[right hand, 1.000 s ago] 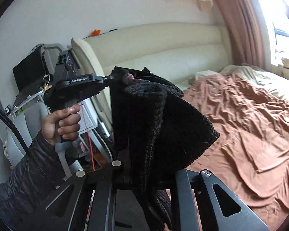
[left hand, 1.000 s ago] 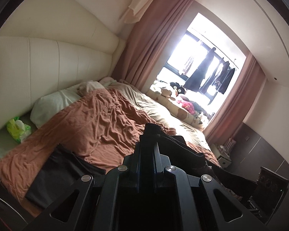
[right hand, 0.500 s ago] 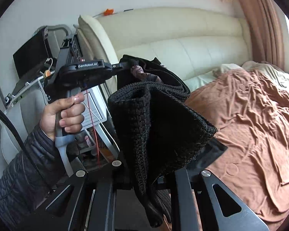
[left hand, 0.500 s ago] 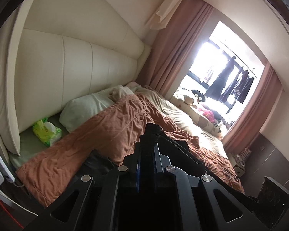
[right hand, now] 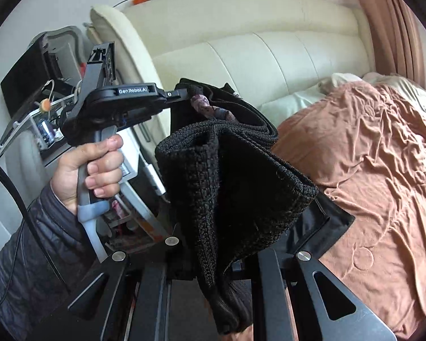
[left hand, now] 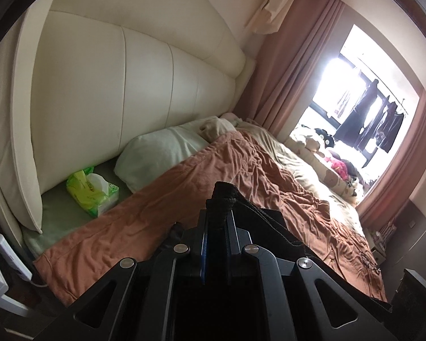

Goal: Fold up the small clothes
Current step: 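Lift the black garment with both grippers and fold it over in the air, then lower the folded garment onto the bed with both grippers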

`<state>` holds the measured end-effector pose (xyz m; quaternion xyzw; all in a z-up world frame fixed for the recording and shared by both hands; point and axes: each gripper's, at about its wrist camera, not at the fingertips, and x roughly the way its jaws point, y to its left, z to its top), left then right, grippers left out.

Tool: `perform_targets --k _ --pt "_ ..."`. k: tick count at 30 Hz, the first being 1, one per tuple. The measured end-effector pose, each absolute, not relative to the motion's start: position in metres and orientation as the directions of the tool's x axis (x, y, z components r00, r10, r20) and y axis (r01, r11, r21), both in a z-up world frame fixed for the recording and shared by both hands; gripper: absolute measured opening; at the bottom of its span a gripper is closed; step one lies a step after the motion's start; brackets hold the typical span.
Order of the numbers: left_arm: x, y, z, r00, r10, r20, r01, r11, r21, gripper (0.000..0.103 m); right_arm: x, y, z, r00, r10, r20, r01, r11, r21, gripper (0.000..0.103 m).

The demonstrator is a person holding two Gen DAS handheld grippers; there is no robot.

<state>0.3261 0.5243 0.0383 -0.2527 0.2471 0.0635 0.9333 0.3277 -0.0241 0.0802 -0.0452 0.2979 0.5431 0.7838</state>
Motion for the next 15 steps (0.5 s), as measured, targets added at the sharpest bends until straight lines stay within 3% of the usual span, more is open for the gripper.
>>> perform_targets --k 15 --pt "0.436 0.542 -0.044 0.794 -0.028 -0.607 -0.277 0.872 -0.403 0.009 0.422 0.017 0.022 0.225 0.788 -0.573 -0.817 0.473 0.330 0.011"
